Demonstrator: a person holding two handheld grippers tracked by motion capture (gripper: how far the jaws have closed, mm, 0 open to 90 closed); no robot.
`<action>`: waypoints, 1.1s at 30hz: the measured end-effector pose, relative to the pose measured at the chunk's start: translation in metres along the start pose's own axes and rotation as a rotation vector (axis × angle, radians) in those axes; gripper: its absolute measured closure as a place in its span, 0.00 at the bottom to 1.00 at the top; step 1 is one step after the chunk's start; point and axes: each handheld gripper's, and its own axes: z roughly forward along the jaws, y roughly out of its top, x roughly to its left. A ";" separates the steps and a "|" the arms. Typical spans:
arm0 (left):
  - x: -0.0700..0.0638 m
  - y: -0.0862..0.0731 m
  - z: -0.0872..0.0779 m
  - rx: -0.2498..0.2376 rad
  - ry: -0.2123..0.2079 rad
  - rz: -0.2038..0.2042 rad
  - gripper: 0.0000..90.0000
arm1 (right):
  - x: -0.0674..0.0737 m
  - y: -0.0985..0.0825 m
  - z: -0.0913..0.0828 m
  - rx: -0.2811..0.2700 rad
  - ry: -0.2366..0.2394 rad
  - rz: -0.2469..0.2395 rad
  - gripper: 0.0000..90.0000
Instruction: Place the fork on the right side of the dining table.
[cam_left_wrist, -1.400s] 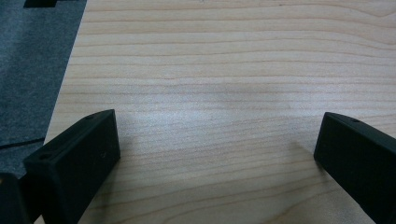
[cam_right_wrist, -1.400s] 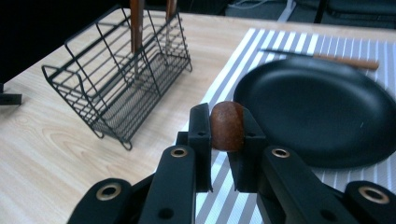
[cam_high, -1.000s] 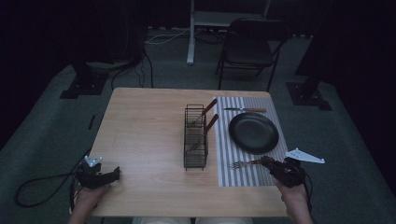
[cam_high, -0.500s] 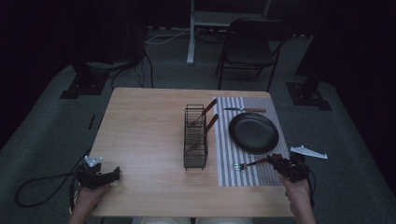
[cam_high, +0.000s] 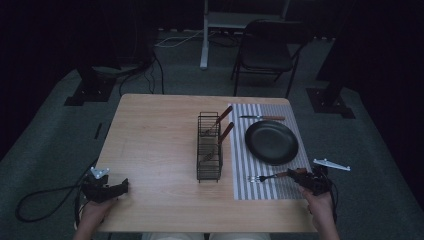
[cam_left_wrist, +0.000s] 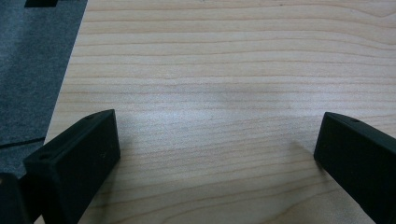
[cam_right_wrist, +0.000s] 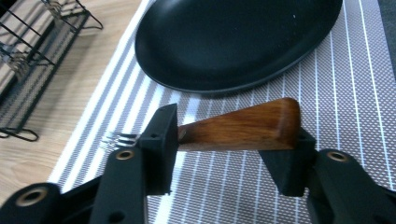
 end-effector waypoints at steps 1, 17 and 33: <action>0.000 0.000 0.000 0.000 0.000 0.000 0.01 | -0.002 -0.001 0.002 0.006 0.000 -0.001 0.52; 0.000 0.000 0.000 0.000 0.003 -0.003 0.01 | -0.031 -0.014 0.024 0.081 -0.061 0.018 0.46; 0.000 0.000 0.000 0.000 0.003 -0.005 0.01 | -0.017 -0.017 0.012 0.004 -0.031 0.002 0.28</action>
